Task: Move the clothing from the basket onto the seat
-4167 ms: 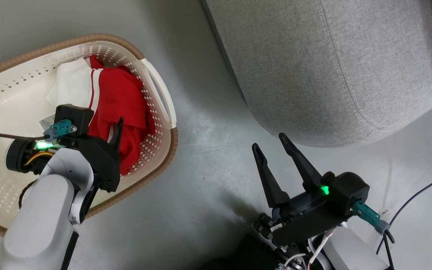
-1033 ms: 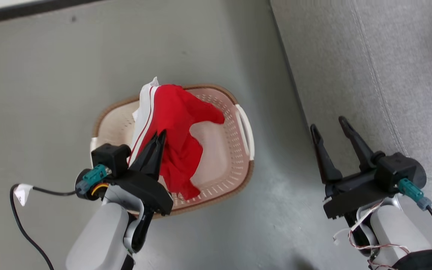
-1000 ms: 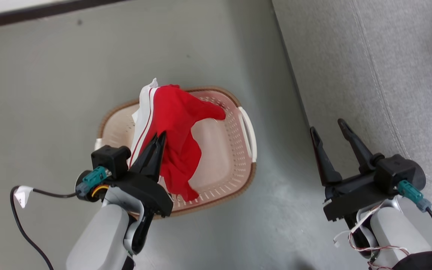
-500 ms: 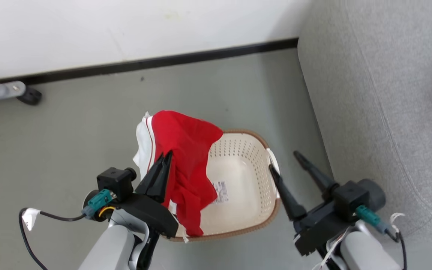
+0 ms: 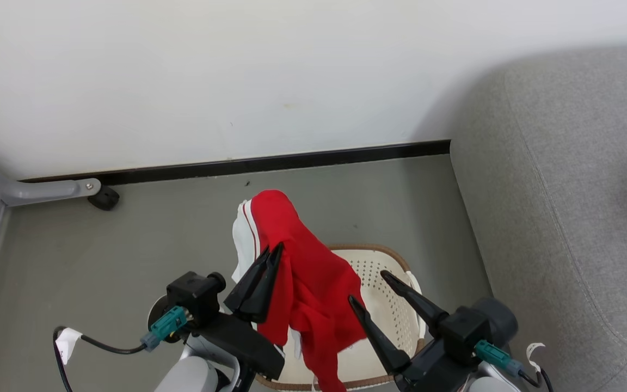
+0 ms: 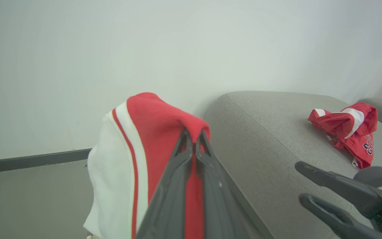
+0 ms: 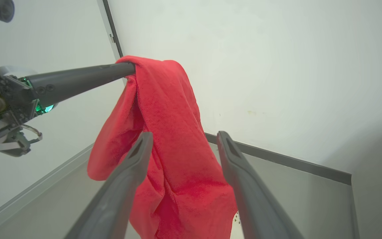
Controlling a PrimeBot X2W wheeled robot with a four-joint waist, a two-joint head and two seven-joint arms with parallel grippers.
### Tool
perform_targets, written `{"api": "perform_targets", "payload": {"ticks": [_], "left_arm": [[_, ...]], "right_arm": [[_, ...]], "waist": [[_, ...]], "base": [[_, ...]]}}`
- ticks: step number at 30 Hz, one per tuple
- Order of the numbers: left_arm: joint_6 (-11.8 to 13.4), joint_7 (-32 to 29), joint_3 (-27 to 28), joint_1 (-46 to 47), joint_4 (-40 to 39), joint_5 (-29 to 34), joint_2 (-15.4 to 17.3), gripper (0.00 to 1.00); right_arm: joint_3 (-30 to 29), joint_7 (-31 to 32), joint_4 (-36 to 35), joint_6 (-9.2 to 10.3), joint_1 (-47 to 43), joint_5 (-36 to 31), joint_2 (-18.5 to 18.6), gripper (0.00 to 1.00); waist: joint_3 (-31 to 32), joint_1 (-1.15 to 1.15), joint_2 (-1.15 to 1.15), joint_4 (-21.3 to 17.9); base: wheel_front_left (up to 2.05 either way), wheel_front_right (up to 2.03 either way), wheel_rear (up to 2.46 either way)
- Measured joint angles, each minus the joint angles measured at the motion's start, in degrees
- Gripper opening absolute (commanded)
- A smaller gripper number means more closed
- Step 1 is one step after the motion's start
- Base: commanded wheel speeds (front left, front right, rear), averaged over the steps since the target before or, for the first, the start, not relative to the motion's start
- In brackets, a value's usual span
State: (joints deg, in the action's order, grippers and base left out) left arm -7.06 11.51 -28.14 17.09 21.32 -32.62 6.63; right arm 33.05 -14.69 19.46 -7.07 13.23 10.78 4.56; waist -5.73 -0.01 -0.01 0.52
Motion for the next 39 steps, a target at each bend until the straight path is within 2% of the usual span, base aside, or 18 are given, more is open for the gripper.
{"api": "perform_targets", "payload": {"ticks": [11,22,39], "left_arm": [[0.10,-1.42,-2.12,-2.51,-8.70,0.89,0.34,0.00],[1.26,-4.30,-3.89,-4.76,-16.53,1.45,1.11,0.00],[1.58,-8.49,-4.81,-6.06,-26.93,0.81,2.45,0.00]], "right_arm": [[2.96,0.00,-0.36,0.00,0.60,0.85,-0.09,1.00],[7.06,0.00,-0.29,0.00,1.64,3.19,-0.35,1.00],[7.30,0.00,0.27,0.00,2.68,4.48,-0.35,1.00]], "waist": [[3.77,0.01,0.01,2.33],[5.15,0.01,0.01,3.55],[5.64,0.02,0.01,3.74]], "base": [[0.00,0.00,0.00],[0.00,0.00,0.00],[0.00,0.00,0.00]]}}
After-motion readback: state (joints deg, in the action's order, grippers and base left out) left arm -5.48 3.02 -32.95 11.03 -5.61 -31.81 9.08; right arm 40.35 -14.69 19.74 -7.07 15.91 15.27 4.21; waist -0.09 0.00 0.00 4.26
